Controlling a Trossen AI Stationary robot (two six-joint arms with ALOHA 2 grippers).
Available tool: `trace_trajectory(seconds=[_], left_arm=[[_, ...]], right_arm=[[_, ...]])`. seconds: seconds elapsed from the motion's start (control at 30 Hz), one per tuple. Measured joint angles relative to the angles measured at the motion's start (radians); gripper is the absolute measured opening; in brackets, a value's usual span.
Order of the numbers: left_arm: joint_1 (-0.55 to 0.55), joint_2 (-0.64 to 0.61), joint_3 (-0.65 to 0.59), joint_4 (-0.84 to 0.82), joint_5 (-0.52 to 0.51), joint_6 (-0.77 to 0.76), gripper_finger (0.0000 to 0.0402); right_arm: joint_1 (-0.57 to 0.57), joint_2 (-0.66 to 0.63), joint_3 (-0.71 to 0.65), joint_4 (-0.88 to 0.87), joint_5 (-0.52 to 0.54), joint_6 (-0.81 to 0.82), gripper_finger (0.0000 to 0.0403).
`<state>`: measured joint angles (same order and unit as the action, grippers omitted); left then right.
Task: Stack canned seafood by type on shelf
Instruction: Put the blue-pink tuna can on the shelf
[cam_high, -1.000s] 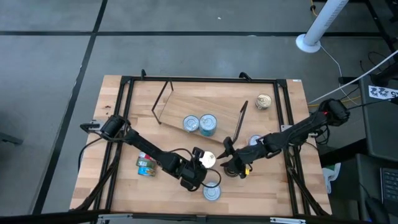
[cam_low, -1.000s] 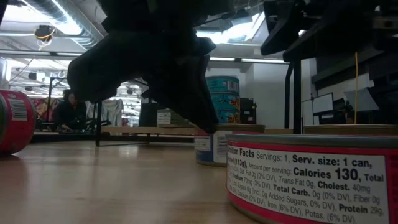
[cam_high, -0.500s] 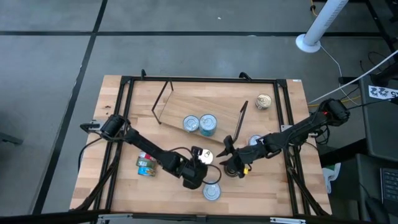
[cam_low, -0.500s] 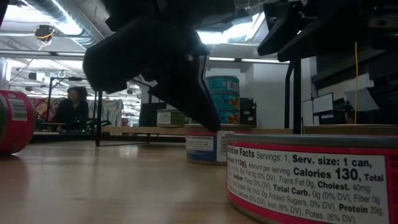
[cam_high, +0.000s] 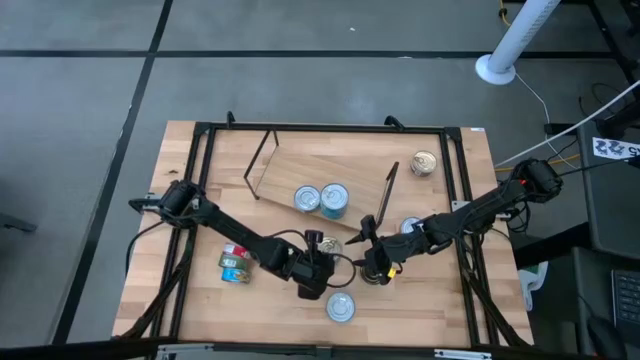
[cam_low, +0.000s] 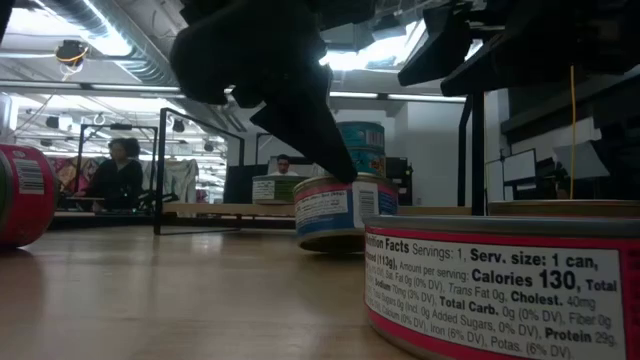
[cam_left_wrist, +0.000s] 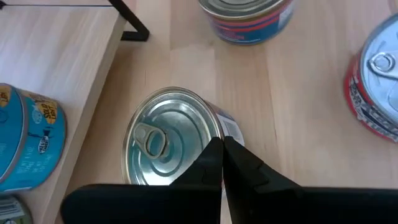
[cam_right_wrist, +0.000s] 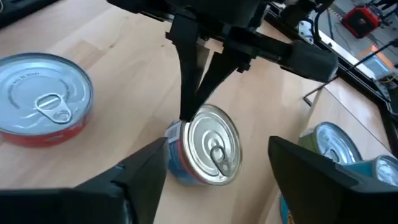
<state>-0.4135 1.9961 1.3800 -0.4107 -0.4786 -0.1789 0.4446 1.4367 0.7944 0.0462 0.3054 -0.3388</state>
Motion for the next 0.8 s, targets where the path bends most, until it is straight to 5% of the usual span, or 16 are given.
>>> trace_trajectory(seconds=[0.8], left_arm=[[0.049,-0.019,0.006,0.014,0.000,-0.200,0.0000]], right_arm=[[0.000,0.219,-0.001,0.090,0.061,-0.095,0.0289]])
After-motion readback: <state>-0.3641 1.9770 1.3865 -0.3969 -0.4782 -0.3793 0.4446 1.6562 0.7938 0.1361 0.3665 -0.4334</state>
